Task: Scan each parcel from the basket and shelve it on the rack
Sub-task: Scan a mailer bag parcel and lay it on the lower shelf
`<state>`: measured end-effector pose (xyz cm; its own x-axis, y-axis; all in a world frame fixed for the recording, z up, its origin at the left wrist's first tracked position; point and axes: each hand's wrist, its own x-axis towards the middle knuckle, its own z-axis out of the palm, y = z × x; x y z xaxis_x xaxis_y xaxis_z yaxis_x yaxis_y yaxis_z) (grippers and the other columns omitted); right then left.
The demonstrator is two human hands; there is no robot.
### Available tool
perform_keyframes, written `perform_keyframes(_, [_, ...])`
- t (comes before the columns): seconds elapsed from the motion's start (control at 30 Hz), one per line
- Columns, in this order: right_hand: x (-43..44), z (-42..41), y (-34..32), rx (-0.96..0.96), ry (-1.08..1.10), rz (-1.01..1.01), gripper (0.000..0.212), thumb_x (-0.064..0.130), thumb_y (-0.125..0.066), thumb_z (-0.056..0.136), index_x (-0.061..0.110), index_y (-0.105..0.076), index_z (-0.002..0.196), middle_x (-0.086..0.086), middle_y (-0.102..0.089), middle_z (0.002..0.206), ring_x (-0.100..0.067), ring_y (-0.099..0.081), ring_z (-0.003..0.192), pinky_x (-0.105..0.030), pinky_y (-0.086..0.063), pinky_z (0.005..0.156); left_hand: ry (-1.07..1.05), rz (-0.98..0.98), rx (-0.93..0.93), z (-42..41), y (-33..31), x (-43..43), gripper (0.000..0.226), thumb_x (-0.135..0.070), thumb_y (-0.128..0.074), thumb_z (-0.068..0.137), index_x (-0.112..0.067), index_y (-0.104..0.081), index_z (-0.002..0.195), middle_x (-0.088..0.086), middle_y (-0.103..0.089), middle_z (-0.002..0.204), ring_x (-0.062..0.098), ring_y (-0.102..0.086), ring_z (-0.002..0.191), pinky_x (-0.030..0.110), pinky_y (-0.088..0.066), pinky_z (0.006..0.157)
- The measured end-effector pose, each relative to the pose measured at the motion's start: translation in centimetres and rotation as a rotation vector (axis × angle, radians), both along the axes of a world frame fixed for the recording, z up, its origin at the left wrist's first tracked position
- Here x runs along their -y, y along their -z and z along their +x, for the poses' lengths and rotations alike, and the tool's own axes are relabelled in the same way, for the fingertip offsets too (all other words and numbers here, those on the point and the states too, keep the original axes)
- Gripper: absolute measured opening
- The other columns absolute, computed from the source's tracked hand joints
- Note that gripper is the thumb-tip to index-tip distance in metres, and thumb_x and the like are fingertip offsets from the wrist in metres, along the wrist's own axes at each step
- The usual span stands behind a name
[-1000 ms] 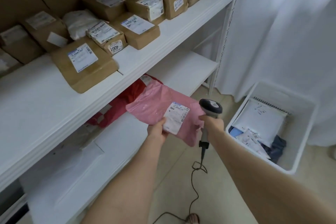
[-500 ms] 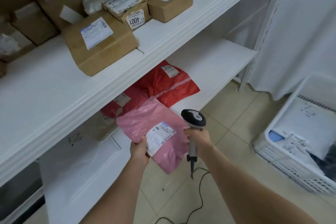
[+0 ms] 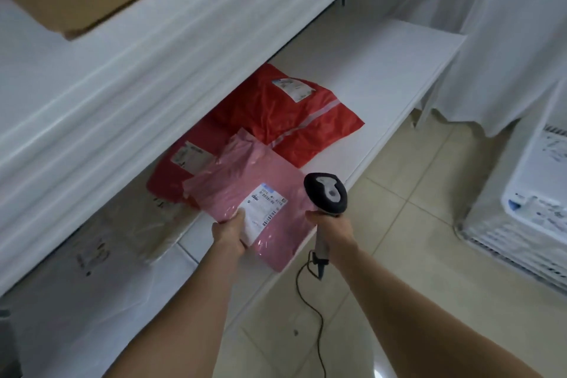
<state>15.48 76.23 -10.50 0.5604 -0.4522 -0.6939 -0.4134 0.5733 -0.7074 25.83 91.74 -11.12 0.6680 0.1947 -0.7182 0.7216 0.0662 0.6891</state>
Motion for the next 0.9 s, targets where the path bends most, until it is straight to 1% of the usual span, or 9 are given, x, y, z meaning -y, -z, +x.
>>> perform_keyframes(0.07, [-0.8,0.4,0.5,0.01,-0.001,0.009,0.022,-0.011,-0.064,0.08,0.009,-0.057,0.073,-0.005,-0.053,0.069,-0.014,-0.05,0.061,-0.023,-0.043,0.054,0.024,0.042,-0.057,0.4,0.8,-0.4,0.05,-0.001,-0.07,0.082,0.008,-0.049,0.127,0.022,-0.058,0.127,0.036,-0.059,0.114,0.05,-0.045,0.101])
perform_keyframes(0.2, [-2.2,1.3,1.1,0.04,0.031,0.066,0.021,-0.014,-0.061,0.082,0.005,-0.058,0.075,-0.004,-0.053,0.063,-0.003,-0.054,0.04,-0.011,-0.039,0.037,0.066,0.142,-0.067,1.0,1.6,-0.8,0.035,0.006,-0.061,0.084,0.008,-0.056,0.118,0.024,-0.061,0.121,0.038,-0.063,0.106,0.048,-0.05,0.095])
perform_keyframes(0.37, [-2.5,2.3,1.7,0.033,0.027,-0.005,0.017,-0.007,-0.067,0.081,0.006,-0.063,0.092,-0.004,-0.059,0.074,-0.016,-0.055,0.069,-0.019,-0.046,0.053,-0.009,0.1,0.134,1.7,1.7,-0.9,0.047,0.021,-0.043,0.082,0.004,-0.053,0.125,0.023,-0.061,0.122,0.04,-0.061,0.108,0.056,-0.049,0.093])
perform_keyframes(0.47, [-2.5,2.7,1.7,0.049,-0.019,-0.009,0.015,-0.008,-0.067,0.08,0.0,-0.065,0.093,-0.007,-0.06,0.073,-0.015,-0.055,0.064,-0.018,-0.047,0.05,-0.05,0.108,0.202,2.1,1.3,-0.9,0.046,0.02,-0.041,0.086,0.002,-0.049,0.128,0.023,-0.058,0.125,0.039,-0.059,0.112,0.055,-0.048,0.094])
perform_keyframes(0.57, [-2.8,3.1,1.5,0.042,-0.005,0.029,0.011,-0.009,-0.064,0.081,0.002,-0.063,0.083,-0.008,-0.058,0.07,-0.015,-0.054,0.059,-0.019,-0.045,0.049,0.002,0.114,0.07,2.6,1.6,-1.3,0.047,0.018,-0.044,0.084,0.004,-0.048,0.129,0.023,-0.058,0.125,0.04,-0.059,0.111,0.055,-0.048,0.094])
perform_keyframes(0.67, [-3.1,3.7,1.4,0.071,0.069,0.105,0.015,-0.011,-0.06,0.084,0.004,-0.059,0.083,-0.006,-0.055,0.069,-0.015,-0.052,0.059,-0.014,-0.043,0.042,0.116,0.161,-0.077,2.3,1.2,-1.5,0.039,0.01,-0.053,0.083,0.008,-0.052,0.123,0.025,-0.061,0.119,0.038,-0.063,0.098,0.051,-0.053,0.083])
perform_keyframes(0.77, [-3.7,4.3,1.2,0.089,0.035,0.123,0.011,-0.005,-0.06,0.088,0.006,-0.059,0.092,-0.005,-0.06,0.076,-0.019,-0.058,0.07,-0.023,-0.05,0.057,0.176,0.213,-0.124,2.6,1.1,-1.8,0.028,0.007,-0.054,0.086,0.002,-0.054,0.113,0.024,-0.063,0.112,0.035,-0.061,0.082,0.045,-0.053,0.059])
perform_keyframes(0.83, [-4.1,4.8,1.0,0.145,0.027,0.169,0.016,-0.01,-0.059,0.086,0.002,-0.06,0.096,-0.008,-0.061,0.079,-0.02,-0.059,0.069,-0.026,-0.051,0.06,0.171,0.246,-0.095,3.4,1.3,-2.1,0.028,0.007,-0.053,0.086,0.002,-0.055,0.113,0.023,-0.064,0.112,0.032,-0.062,0.079,0.038,-0.053,0.049])
perform_keyframes(0.9, [-4.3,5.1,1.1,0.207,-0.037,0.169,0.02,-0.015,-0.057,0.083,-0.003,-0.059,0.099,-0.014,-0.062,0.083,-0.023,-0.06,0.067,-0.028,-0.055,0.057,0.159,0.248,-0.079,4.0,1.5,-2.4,0.029,0.006,-0.053,0.087,0.002,-0.055,0.116,0.022,-0.064,0.114,0.031,-0.063,0.083,0.036,-0.052,0.049])
